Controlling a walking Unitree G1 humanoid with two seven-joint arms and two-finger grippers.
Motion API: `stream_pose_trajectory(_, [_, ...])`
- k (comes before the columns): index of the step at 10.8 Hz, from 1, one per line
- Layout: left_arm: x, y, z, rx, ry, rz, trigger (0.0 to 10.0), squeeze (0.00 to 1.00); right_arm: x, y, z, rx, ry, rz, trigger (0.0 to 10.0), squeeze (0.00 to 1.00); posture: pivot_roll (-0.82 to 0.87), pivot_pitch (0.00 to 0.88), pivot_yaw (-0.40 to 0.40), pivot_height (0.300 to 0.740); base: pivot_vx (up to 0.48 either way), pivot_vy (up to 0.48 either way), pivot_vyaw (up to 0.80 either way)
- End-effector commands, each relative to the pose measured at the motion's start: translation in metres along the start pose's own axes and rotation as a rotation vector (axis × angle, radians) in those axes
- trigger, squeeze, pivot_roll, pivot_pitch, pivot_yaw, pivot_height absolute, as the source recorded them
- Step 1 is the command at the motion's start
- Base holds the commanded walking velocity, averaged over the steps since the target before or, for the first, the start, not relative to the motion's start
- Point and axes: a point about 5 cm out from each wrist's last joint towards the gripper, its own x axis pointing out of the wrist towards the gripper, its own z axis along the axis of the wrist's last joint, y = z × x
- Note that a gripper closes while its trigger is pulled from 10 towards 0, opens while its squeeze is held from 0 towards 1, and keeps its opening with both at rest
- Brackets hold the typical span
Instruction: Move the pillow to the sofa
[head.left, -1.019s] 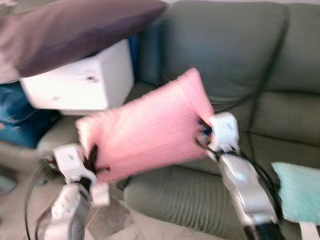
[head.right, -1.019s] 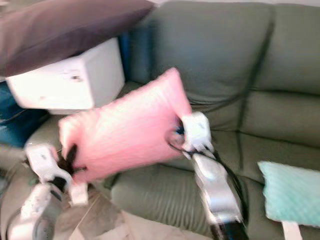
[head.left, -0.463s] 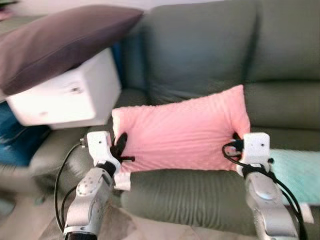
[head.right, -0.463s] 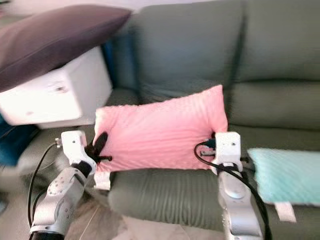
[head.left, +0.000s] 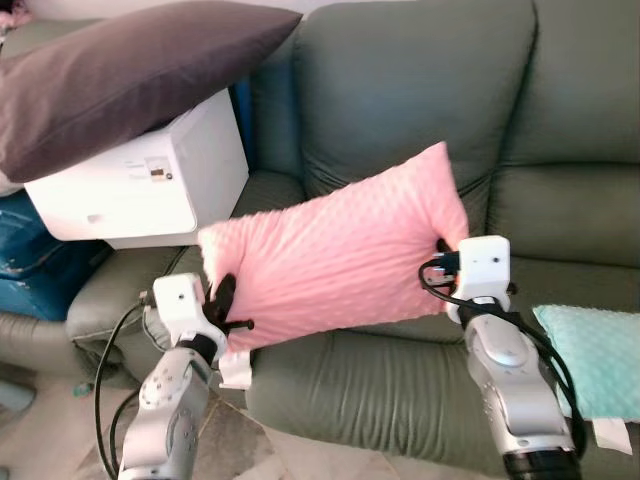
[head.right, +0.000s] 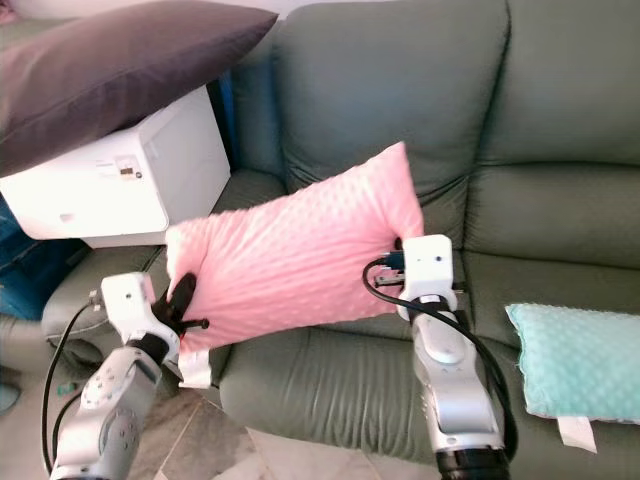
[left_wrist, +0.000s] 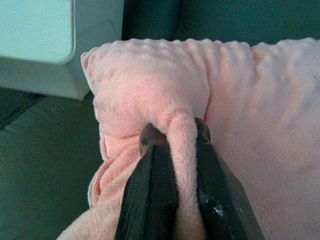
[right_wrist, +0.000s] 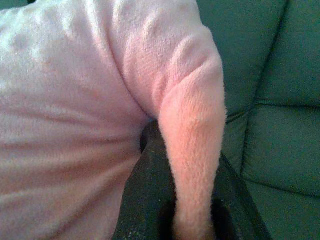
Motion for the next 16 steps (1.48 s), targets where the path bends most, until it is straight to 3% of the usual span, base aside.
stream_pose_trajectory(1, [-0.003,0.010,0.006,0.008,-0.028,0.046,10.0,0.00,0.003,-0.003,0.006,0.008,-0.023,-0.010,10.0,0.00,-0.24,0.039,0.106,0.740,0.000,0.000,-0.80])
stream_pose_trajectory(8, [-0.007,0.014,0.006,-0.002,-0.042,0.053,10.0,0.00,0.006,0.004,0.007,0.012,-0.034,0.020,10.0,0.00,-0.24,0.037,0.104,0.740,0.000,0.000,-0.78])
stream_pose_trajectory(16, [-0.010,0.013,0.003,-0.010,-0.040,0.053,10.0,0.00,0.006,0.009,0.008,0.014,-0.036,0.043,10.0,0.00,-0.24,0.043,0.099,0.740,0.353,0.000,0.00])
